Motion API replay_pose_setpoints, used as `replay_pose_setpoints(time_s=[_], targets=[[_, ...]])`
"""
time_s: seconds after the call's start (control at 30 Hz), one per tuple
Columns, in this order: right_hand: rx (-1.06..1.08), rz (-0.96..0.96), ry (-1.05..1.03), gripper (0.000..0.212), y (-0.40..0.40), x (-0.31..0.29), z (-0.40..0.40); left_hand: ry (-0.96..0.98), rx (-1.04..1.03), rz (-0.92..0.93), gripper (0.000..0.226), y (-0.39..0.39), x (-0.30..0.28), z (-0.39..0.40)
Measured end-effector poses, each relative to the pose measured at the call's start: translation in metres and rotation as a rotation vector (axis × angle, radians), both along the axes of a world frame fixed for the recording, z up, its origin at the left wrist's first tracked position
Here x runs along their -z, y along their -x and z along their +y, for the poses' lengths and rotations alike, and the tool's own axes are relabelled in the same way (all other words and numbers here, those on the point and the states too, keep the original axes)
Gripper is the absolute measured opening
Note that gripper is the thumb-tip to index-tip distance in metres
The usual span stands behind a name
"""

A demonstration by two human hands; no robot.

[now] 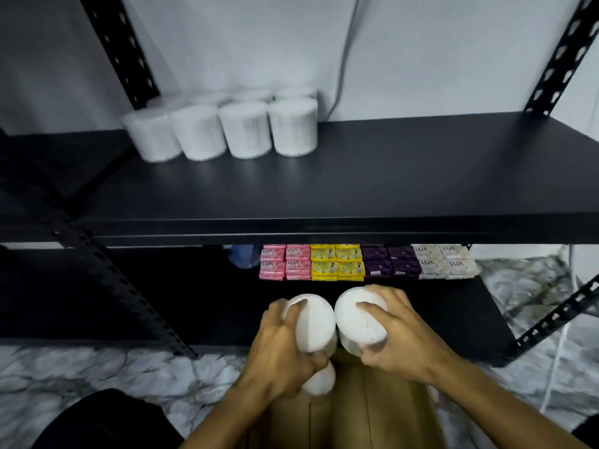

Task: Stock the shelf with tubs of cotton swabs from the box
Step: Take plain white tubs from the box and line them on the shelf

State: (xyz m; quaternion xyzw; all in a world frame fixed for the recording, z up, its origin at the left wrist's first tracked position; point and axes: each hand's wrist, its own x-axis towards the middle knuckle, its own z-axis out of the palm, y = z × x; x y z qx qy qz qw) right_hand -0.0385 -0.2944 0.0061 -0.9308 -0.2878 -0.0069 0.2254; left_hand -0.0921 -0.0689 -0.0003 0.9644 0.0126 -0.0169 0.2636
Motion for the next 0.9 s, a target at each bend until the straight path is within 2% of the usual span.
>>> replay_pose_setpoints(time_s=[0.2,0.43,0.67,0.9], targets=[[-0.021,-0.103,-0.122,0.067,0.006,-0.065,0.031,0.03,-0.048,-0.139,0.104,0.016,-0.081,0.034],[-0.037,-0.189,-0.262,0.071,0.02,-0.139,0.053,0.063,-0.056,-0.303,0.085,0.031,-0.156,0.059],[-0.02,-0.263,-0.312,0.047,0.008,-0.205,0.067,0.026,-0.091,-0.451,0.086,0.013,-0.217,0.072],[0.018,-0.239,-0.312,0.067,-0.036,-0.233,0.09,0.011,-0.117,-0.428,0.075,-0.03,-0.25,0.084]])
